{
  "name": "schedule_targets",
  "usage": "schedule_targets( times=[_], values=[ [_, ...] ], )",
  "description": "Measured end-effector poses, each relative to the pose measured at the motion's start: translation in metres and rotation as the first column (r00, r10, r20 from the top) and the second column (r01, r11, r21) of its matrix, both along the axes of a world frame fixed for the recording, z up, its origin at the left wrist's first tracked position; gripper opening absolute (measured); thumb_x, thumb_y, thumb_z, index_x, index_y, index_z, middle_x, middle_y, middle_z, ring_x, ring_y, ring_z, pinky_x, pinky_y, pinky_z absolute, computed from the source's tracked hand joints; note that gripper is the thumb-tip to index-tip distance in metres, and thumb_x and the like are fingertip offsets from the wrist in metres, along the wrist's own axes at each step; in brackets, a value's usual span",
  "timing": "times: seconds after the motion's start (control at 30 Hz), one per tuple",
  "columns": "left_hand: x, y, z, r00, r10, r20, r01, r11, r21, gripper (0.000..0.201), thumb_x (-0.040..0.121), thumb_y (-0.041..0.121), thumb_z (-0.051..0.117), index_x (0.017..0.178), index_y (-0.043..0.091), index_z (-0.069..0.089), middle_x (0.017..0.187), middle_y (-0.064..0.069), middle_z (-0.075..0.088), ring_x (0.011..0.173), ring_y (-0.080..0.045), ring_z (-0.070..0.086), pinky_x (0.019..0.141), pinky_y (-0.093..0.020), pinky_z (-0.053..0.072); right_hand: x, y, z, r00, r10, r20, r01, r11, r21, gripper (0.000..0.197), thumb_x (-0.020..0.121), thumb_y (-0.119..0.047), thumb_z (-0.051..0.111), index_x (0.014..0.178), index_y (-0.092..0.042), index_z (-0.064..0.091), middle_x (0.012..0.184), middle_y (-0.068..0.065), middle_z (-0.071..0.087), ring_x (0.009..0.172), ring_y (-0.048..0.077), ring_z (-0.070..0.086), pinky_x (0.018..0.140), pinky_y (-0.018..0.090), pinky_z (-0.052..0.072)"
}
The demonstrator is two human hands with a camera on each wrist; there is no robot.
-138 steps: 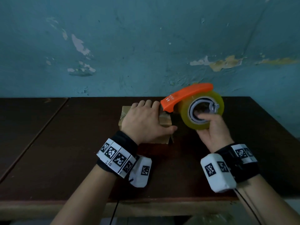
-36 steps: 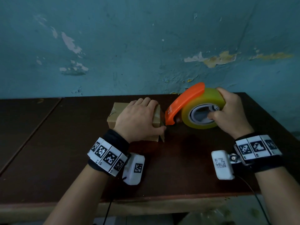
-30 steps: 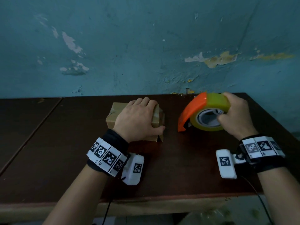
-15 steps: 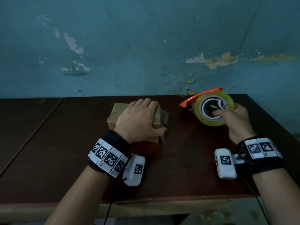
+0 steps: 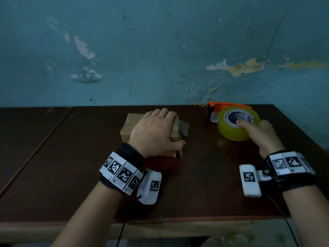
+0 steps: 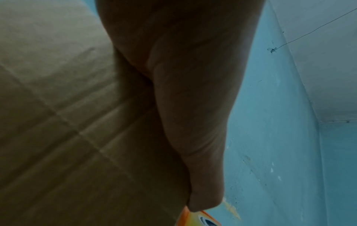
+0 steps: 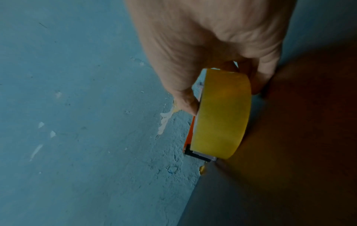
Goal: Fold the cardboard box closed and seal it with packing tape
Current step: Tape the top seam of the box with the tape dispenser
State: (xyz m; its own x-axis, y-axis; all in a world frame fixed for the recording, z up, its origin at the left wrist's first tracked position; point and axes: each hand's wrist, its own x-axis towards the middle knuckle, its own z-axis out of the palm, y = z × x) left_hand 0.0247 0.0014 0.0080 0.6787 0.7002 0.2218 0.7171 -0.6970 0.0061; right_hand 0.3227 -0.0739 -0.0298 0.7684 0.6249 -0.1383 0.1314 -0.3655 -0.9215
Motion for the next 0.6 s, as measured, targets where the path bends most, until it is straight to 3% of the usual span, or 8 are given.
schedule_targets(
  times=[0.17,0.23,0.4,0.5,0.6],
  values=[
    [0.0,0.001,-0.001,1.0,0.0,0.003,0.0,1.0,-0.005,0.087,0.081,0.077,0.056,0.146,0.022,0.041,0.133,0.002,0.055,0.125,-0.019,0.051,0.113,-0.037,0.036,-0.002,-0.001,0.005,0.996,0.014,0.091,0.0,0.988,-0.152,0.097,0.057,-0.066,0.067,0.138,-0.014,0.055,0.14,0.015,0.054,0.127,0.036,0.052,0.102,0.054,0.046],
    [0.0,0.001,0.0,1.0,0.001,0.001,-0.001,1.0,-0.015,0.088,0.08,0.077,0.056,0.147,0.023,0.04,0.134,0.002,0.054,0.126,-0.019,0.05,0.114,-0.038,0.036,-0.005,-0.002,0.01,0.987,0.03,0.156,0.002,0.98,-0.199,0.09,0.063,-0.063,0.066,0.138,-0.015,0.054,0.142,0.017,0.051,0.13,0.039,0.048,0.102,0.054,0.046],
    [0.0,0.003,-0.001,1.0,0.0,0.003,0.0,1.0,-0.015,0.089,0.08,0.078,0.056,0.147,0.022,0.04,0.134,0.002,0.054,0.125,-0.019,0.05,0.113,-0.038,0.037,-0.012,-0.001,0.024,0.95,-0.036,0.31,0.078,0.989,-0.127,0.067,0.089,-0.031,0.072,0.144,-0.01,0.04,0.151,0.02,0.036,0.14,0.039,0.034,0.106,0.051,0.039],
    [0.001,0.003,-0.001,1.0,0.003,0.0,-0.003,1.0,-0.016,0.089,0.08,0.078,0.056,0.147,0.022,0.04,0.134,0.002,0.054,0.124,-0.019,0.051,0.113,-0.038,0.037,-0.024,-0.001,0.035,0.919,-0.1,0.382,0.047,0.988,0.147,0.048,0.09,-0.02,0.071,0.133,-0.014,0.049,0.137,0.011,0.051,0.127,0.027,0.049,0.097,0.038,0.047],
    [0.001,0.003,-0.001,1.0,0.002,-0.004,-0.002,1.0,-0.018,0.089,0.08,0.078,0.056,0.147,0.022,0.04,0.134,0.001,0.054,0.125,-0.019,0.051,0.113,-0.038,0.037,-0.043,0.003,0.04,0.973,0.109,0.202,-0.164,0.947,0.275,0.021,0.096,-0.015,0.064,0.117,-0.017,0.063,0.111,0.003,0.067,0.103,0.016,0.065,0.081,0.025,0.051]
  ],
)
